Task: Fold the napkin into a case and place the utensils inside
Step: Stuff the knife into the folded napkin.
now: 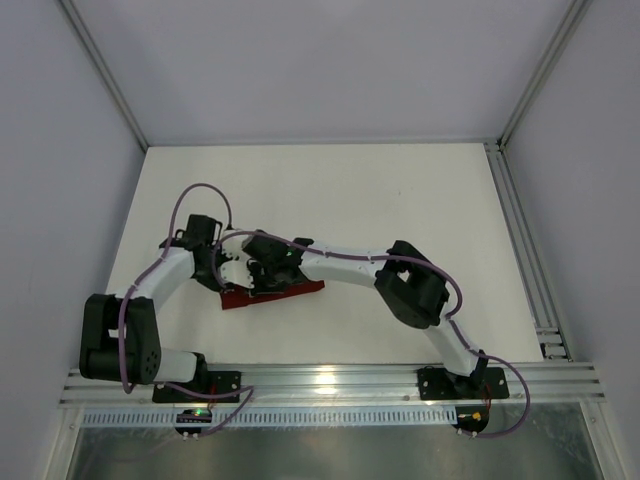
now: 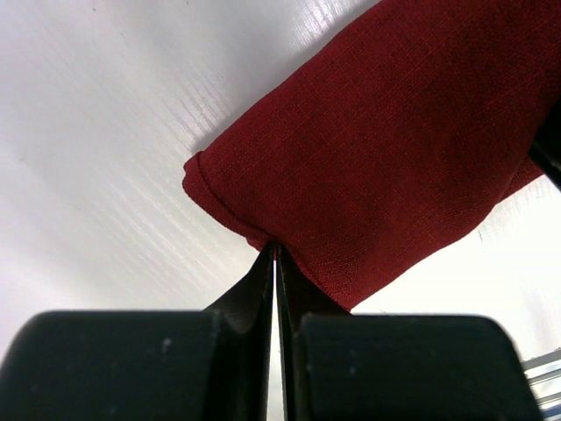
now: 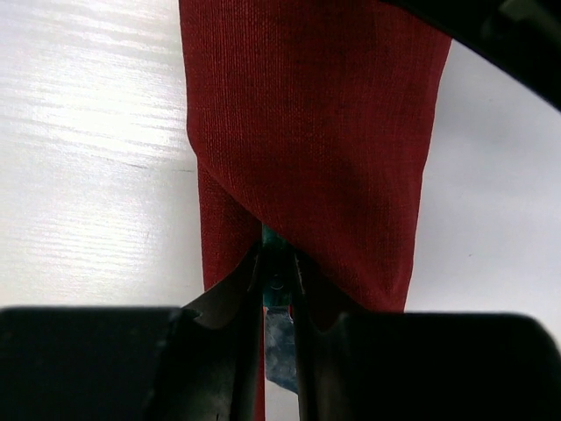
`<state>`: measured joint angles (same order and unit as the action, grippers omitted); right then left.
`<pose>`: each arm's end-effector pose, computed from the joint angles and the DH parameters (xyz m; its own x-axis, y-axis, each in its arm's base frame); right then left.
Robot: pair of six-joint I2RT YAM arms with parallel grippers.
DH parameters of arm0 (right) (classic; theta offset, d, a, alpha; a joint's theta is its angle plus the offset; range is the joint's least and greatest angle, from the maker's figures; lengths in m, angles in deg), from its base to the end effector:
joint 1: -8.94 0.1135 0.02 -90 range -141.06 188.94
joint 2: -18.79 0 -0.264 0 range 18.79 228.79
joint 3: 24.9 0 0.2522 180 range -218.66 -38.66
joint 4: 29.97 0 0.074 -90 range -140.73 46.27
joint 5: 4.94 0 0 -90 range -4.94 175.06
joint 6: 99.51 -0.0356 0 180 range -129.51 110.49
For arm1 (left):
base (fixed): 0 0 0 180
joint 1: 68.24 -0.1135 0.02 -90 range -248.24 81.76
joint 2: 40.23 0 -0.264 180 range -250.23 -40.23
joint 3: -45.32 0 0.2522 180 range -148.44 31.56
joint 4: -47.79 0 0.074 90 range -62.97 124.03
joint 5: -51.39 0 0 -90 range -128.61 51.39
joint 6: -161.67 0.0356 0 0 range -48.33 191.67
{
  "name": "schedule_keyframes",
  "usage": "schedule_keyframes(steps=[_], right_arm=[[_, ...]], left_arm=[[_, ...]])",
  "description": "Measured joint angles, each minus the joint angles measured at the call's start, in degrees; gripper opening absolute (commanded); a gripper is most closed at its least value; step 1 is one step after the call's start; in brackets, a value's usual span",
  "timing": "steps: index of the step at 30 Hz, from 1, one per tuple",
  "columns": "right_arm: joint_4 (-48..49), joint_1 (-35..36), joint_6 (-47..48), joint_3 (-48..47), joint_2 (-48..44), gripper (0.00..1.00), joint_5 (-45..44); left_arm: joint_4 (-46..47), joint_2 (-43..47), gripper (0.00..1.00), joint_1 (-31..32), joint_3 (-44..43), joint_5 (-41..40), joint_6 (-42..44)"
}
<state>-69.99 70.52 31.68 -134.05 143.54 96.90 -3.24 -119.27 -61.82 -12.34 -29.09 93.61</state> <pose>0.2196 0.4211 0.1728 0.3076 -0.7859 -0.5365 -0.9479 -0.2042 -0.2444 0.2355 -0.0324 0.1767 -0.8189 0.4630 -0.3392 0.5023 0.8641 -0.0333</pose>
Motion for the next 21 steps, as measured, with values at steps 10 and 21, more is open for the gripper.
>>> schedule_keyframes(steps=[10,21], right_arm=[[3.78,0.37,-1.16,1.40,0.04,0.53,-0.39],[4.79,2.16,-1.55,8.13,-9.81,0.59,-6.14]], left_arm=[[0.50,0.59,0.02,-0.48,0.02,-0.17,0.02],[-1.46,4.00,0.04,0.74,0.24,0.26,1.03]])
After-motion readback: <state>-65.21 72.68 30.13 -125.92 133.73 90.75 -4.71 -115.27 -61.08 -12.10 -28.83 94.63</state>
